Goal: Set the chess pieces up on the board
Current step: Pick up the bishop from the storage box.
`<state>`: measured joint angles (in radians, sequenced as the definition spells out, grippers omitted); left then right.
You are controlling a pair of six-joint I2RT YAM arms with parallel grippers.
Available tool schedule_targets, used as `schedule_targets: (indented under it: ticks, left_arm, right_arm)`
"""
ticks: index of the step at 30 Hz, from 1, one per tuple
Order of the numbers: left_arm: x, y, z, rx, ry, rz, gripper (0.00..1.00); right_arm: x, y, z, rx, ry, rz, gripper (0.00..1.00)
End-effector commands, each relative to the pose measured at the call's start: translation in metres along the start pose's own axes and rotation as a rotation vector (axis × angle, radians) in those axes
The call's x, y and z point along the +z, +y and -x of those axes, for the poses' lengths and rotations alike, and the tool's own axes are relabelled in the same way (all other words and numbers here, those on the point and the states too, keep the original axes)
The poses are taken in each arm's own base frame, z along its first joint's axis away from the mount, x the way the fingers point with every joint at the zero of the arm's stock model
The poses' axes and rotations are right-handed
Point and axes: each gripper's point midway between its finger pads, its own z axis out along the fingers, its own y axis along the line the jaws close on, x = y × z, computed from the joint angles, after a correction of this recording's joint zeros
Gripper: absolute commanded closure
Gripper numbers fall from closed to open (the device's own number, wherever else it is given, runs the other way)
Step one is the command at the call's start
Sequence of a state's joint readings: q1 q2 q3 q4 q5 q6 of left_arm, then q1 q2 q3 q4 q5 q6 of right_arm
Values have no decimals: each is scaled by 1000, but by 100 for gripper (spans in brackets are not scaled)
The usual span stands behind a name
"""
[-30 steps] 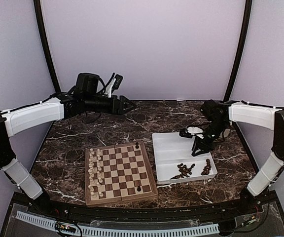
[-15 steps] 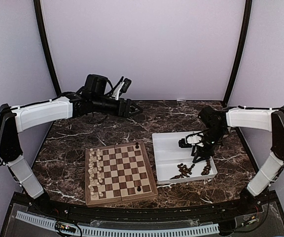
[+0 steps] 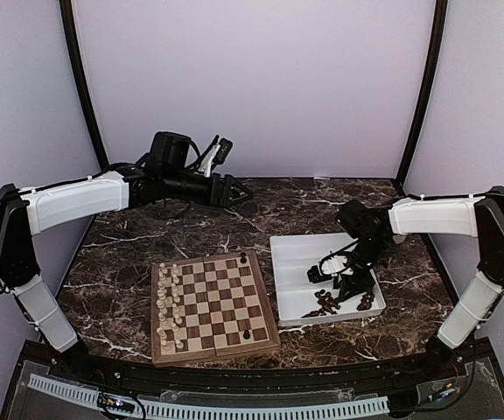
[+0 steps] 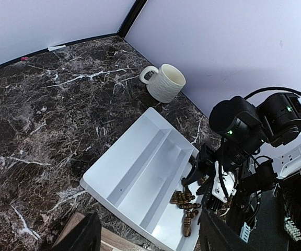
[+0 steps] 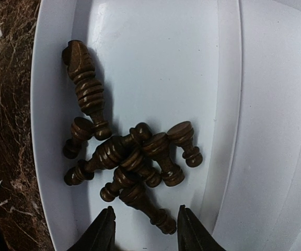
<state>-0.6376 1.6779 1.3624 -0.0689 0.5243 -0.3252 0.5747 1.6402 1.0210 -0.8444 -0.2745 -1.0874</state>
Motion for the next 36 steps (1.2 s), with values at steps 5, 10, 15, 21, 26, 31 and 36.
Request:
schedule_targets:
  ticks: [5, 10, 15, 21, 26, 31, 36]
  left_arm:
    - [-9, -12, 11, 24, -38, -25, 33]
    - [-11, -13, 10, 19, -44, -31, 34]
    - [-10, -14, 6, 14, -46, -39, 34]
    - [1, -18, -3, 50, -34, -52, 34]
    - [8, -23, -17, 88, -42, -61, 34]
    - [21, -34, -40, 75, -13, -109, 33]
    - [41, -51, -55, 49, 19, -209, 33]
  right_arm:
    - [16, 0, -13, 2, 75, 8, 59]
    - [27, 3, -27, 0, 138, 17, 61]
    - [27, 7, -28, 22, 138, 28, 74]
    - [8, 13, -11, 75, 48, 44, 87]
    - [-13, 13, 5, 151, -51, 73, 88]
    - [-45, -1, 32, 212, -162, 36, 88]
    - [-70, -22, 62, 293, -261, 18, 88]
